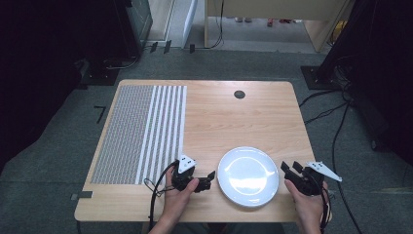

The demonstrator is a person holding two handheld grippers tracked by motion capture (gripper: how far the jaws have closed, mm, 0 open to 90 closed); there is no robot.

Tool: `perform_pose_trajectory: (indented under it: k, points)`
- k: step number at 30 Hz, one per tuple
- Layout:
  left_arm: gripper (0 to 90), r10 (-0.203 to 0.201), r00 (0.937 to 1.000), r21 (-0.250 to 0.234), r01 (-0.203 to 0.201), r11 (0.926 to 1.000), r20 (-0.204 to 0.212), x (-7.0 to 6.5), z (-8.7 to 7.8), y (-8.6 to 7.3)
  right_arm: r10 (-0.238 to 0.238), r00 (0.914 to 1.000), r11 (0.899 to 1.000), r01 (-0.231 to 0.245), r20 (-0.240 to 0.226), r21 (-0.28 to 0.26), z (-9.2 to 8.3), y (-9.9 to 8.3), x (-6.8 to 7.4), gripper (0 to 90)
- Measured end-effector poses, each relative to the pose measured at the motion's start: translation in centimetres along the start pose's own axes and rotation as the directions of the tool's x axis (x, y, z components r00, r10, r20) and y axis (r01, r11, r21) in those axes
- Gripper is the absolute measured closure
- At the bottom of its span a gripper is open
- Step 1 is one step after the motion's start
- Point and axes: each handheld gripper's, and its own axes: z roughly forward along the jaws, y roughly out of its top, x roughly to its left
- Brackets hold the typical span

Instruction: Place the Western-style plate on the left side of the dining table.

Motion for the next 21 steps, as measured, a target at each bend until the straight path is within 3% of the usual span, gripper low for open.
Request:
perform_pose_trajectory:
  k: [2, 7, 9, 11, 16, 18, 19, 21]
  points:
    - [11.7, -0.005, 0.9997, 0.002, 0.005, 1.0, 0.022, -0.4, 0.2, -0.3, -0.02, 0.9984, 1.0, 0.02, -0.053, -0.002, -0.1, -0.4, 0.3, 53.9]
    - [13.3, 0.012, 0.9984, 0.018, -0.013, 0.9997, 0.054, -1.5, 0.5, -1.0, -0.043, 0.9919, 0.999, 0.041, -0.12, -0.024, -0.2, -0.2, 1.4, 59.1]
    - [13.6, 0.02, 0.9979, 0.021, -0.021, 0.9996, 0.061, -1.6, 0.5, -1.1, -0.051, 0.991, 0.998, 0.048, -0.124, -0.03, -0.2, -0.2, 1.5, 60.6]
    - [14.2, 0.026, 0.9976, 0.023, -0.027, 0.9994, 0.063, -1.9, 0.5, -1.2, -0.085, 0.9917, 0.996, 0.084, -0.096, -0.018, -0.1, -0.4, 1.5, 61.3]
    - [26.8, 0.018, 0.9967, 0.013, -0.019, 0.9997, 0.079, -2.2, 0.4, -1.2, -0.048, 0.9928, 0.999, 0.047, -0.11, -0.011, 0.0, -0.5, 1.1, 62.8]
    - [33.1, 0.021, 0.9952, 0.019, -0.023, 0.9996, 0.096, -2.4, 0.5, -1.3, -0.028, 0.9926, 1.0, 0.026, -0.118, -0.012, -0.1, -0.5, 1.0, 67.4]
    - [34.6, 0.019, 0.994, 0.026, -0.022, 0.9994, 0.107, -2.6, 0.7, -1.5, -0.021, 0.9875, 1.0, 0.018, -0.156, -0.022, -0.2, -0.5, 1.0, 73.3]
    - [34.7, 0.012, 0.9938, 0.03, -0.016, 0.9994, 0.11, -2.7, 0.8, -1.5, -0.039, 0.9843, 0.998, 0.028, -0.172, -0.064, -0.2, -0.7, 1.0, 75.6]
